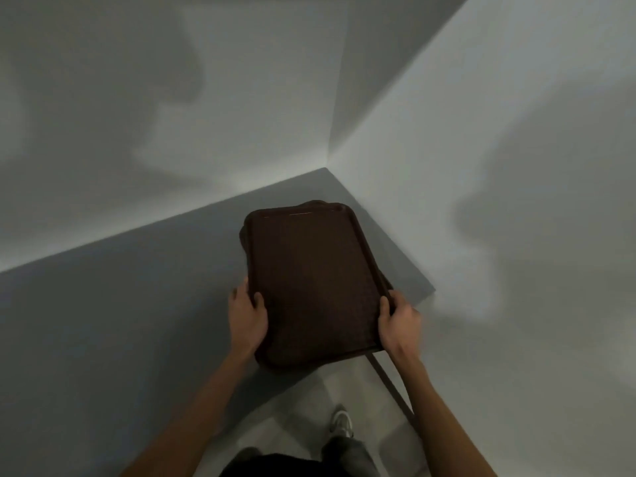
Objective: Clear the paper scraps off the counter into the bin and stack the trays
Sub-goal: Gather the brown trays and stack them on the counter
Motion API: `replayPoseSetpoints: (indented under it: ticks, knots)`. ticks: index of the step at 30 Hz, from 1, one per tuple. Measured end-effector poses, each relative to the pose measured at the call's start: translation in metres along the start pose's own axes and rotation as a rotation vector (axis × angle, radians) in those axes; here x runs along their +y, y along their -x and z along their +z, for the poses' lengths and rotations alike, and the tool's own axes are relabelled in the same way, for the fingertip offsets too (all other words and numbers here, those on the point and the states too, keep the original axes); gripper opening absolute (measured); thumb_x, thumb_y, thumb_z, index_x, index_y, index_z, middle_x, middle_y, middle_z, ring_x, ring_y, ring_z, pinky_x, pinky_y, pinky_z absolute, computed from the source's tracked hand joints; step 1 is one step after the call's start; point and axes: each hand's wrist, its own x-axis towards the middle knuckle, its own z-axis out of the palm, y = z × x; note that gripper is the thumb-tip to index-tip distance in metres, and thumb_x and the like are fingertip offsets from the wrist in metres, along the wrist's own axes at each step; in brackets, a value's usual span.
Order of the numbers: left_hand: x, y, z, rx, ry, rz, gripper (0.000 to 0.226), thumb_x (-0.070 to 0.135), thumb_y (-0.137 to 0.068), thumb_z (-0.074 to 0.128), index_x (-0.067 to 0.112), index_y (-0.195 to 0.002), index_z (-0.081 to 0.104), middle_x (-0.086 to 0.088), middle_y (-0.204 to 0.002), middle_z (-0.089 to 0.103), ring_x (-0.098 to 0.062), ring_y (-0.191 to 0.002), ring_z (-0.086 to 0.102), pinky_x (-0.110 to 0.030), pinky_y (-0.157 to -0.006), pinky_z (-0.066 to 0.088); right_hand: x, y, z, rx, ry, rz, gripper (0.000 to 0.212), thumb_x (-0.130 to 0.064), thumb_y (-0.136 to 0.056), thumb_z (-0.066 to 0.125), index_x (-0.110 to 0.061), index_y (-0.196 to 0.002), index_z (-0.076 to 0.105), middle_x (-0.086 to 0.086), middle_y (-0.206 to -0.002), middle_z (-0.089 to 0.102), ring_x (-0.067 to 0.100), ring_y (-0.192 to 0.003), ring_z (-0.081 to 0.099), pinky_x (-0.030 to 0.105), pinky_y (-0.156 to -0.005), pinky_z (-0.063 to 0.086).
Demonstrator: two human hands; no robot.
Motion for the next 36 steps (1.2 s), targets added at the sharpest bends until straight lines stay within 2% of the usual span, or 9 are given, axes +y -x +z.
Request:
replayPoseSetpoints:
  ticks: [6, 13, 16, 20, 24, 29, 31, 33, 36]
  knots:
    - [0.013, 0.015, 0.068, 0.117, -0.003, -0.104, 0.049, 0.017, -0.108, 0.044, 0.014, -0.156, 0.036, -0.016, -0.153, 0.041, -0.035, -0.137, 0.044, -0.048, -0.117, 0.036, 0.047, -0.067, 0.013, -0.172, -0.025, -0.021, 0.027, -0.031, -0.110, 0.049, -0.017, -0.124, 0.068, 0.008, -0.111, 0.072, 0.031, -0.102, 0.068, 0.042, -0.090, 0.056]
    - [0.011, 0.036, 0.100, 0.252, -0.028, -0.161, 0.051, 0.013, -0.109, 0.040, 0.013, -0.159, 0.032, -0.017, -0.151, 0.048, -0.038, -0.135, 0.049, -0.048, -0.116, 0.039, 0.066, -0.098, 0.031, -0.255, -0.091, -0.137, 0.040, -0.028, -0.113, 0.046, -0.018, -0.149, 0.059, 0.010, -0.129, 0.073, 0.030, -0.112, 0.069, 0.038, -0.098, 0.053]
    - [0.011, 0.027, 0.104, 0.300, -0.093, -0.151, 0.052, 0.012, -0.108, 0.041, 0.010, -0.160, 0.032, -0.022, -0.149, 0.049, -0.042, -0.133, 0.050, -0.050, -0.116, 0.039, 0.061, -0.110, 0.038, -0.273, -0.041, -0.177, 0.045, -0.029, -0.113, 0.044, -0.019, -0.157, 0.049, 0.014, -0.125, 0.074, 0.032, -0.110, 0.069, 0.037, -0.096, 0.052]
    - [0.006, 0.005, 0.105, 0.283, -0.144, -0.204, 0.056, 0.018, -0.110, 0.041, 0.012, -0.163, 0.024, -0.028, -0.134, 0.050, -0.045, -0.118, 0.053, -0.049, -0.108, 0.042, 0.052, -0.124, 0.049, -0.319, -0.043, -0.130, 0.048, -0.033, -0.114, 0.041, -0.024, -0.162, 0.041, 0.019, -0.124, 0.069, 0.037, -0.112, 0.065, 0.034, -0.091, 0.047]
    - [0.007, -0.005, 0.103, 0.283, -0.184, -0.216, 0.057, 0.021, -0.110, 0.039, 0.014, -0.164, 0.020, -0.026, -0.124, 0.047, -0.044, -0.106, 0.053, -0.048, -0.101, 0.043, 0.049, -0.126, 0.064, -0.321, 0.042, -0.165, 0.051, -0.032, -0.114, 0.039, -0.022, -0.164, 0.036, 0.020, -0.121, 0.057, 0.040, -0.110, 0.058, 0.044, -0.097, 0.046]
    - [0.014, 0.002, 0.102, 0.201, -0.155, -0.304, 0.063, 0.031, -0.111, 0.038, 0.020, -0.166, 0.009, -0.026, -0.145, 0.044, -0.046, -0.127, 0.051, -0.053, -0.110, 0.039, 0.051, -0.128, 0.065, -0.397, 0.092, -0.080, 0.055, -0.035, -0.114, 0.032, -0.020, -0.167, 0.025, 0.021, -0.144, 0.048, 0.040, -0.133, 0.048, 0.052, -0.111, 0.040]
    - [0.002, 0.005, 0.094, 0.167, -0.165, -0.327, 0.057, 0.026, -0.109, 0.043, 0.014, -0.163, 0.025, -0.026, -0.145, 0.052, -0.046, -0.129, 0.053, -0.051, -0.111, 0.042, 0.058, -0.123, 0.057, -0.412, 0.055, -0.121, 0.054, -0.031, -0.114, 0.034, -0.021, -0.166, 0.026, 0.018, -0.142, 0.048, 0.036, -0.129, 0.050, 0.050, -0.110, 0.044]
    - [-0.010, 0.007, 0.087, 0.122, -0.215, -0.300, 0.043, 0.019, -0.106, 0.050, 0.012, -0.148, 0.052, -0.022, -0.128, 0.067, -0.043, -0.118, 0.063, -0.048, -0.101, 0.051, 0.065, -0.120, 0.048, -0.435, -0.007, -0.167, 0.052, -0.028, -0.114, 0.036, -0.024, -0.166, 0.029, 0.015, -0.138, 0.049, 0.032, -0.122, 0.053, 0.048, -0.106, 0.048]
    - [-0.015, 0.004, 0.084, 0.107, -0.212, -0.311, 0.033, 0.015, -0.102, 0.058, 0.011, -0.134, 0.066, -0.016, -0.113, 0.075, -0.039, -0.106, 0.070, -0.045, -0.091, 0.056, 0.069, -0.126, 0.045, -0.429, -0.062, -0.181, 0.049, -0.022, -0.114, 0.039, -0.021, -0.163, 0.037, 0.015, -0.135, 0.051, 0.021, -0.107, 0.050, 0.040, -0.101, 0.047]
